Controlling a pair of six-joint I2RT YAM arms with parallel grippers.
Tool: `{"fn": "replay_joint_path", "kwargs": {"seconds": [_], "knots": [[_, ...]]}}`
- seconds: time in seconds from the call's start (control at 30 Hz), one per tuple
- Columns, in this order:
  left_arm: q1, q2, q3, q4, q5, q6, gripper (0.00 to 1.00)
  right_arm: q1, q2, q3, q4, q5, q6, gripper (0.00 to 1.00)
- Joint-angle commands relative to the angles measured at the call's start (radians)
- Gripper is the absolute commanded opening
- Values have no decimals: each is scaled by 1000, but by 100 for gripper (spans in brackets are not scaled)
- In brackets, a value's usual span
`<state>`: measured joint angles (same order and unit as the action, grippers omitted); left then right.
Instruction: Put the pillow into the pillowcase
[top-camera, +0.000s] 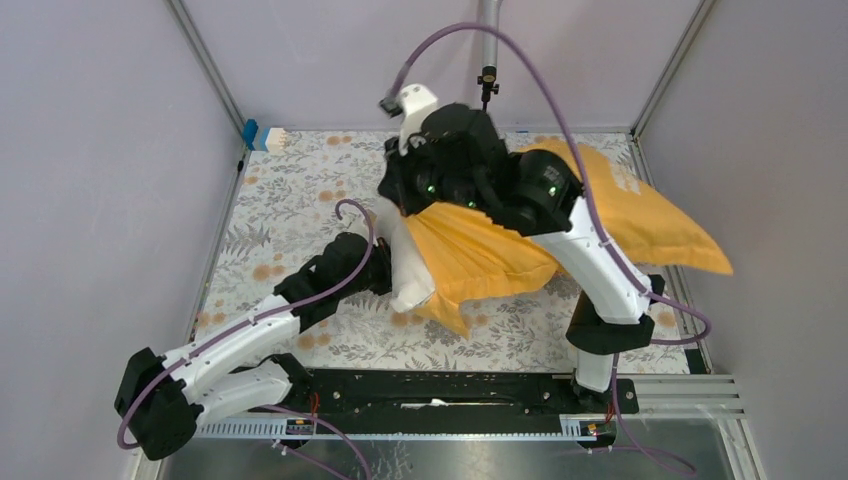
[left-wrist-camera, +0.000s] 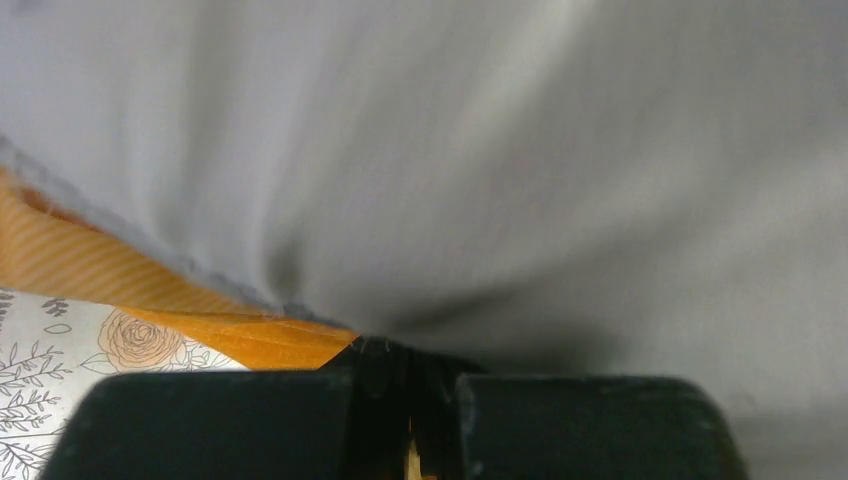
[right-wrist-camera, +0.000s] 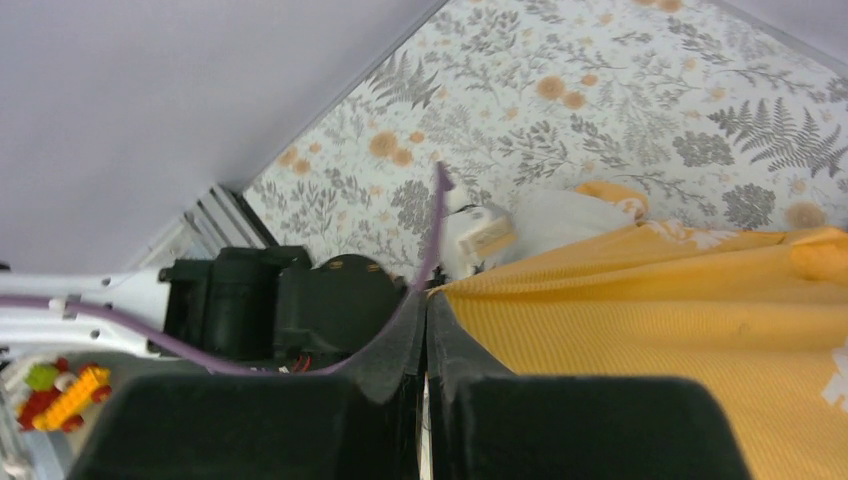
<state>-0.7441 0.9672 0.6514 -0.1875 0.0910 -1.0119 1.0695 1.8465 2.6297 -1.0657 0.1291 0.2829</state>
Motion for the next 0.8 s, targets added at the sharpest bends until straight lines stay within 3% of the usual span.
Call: {"fn": "replay_joint_path", "kwargs": {"seconds": [0.0, 0.23, 0.47, 0.6, 0.77], "knots": [[-24, 71, -3, 143, -35, -30, 0, 155, -15, 92, 334, 21, -43, 0], [-24, 269, 144, 149, 61, 98, 0, 206, -57, 21, 251, 231, -35, 0], [-17, 325, 193, 77, 20, 164, 0, 262, -76, -108, 169, 399, -3, 0], [41, 247, 115, -11, -64, 173, 0, 262, -166, -398, 218, 473, 58, 0], [271, 87, -44, -74, 27, 206, 0, 235, -272, -762, 377, 383, 136, 0]]}}
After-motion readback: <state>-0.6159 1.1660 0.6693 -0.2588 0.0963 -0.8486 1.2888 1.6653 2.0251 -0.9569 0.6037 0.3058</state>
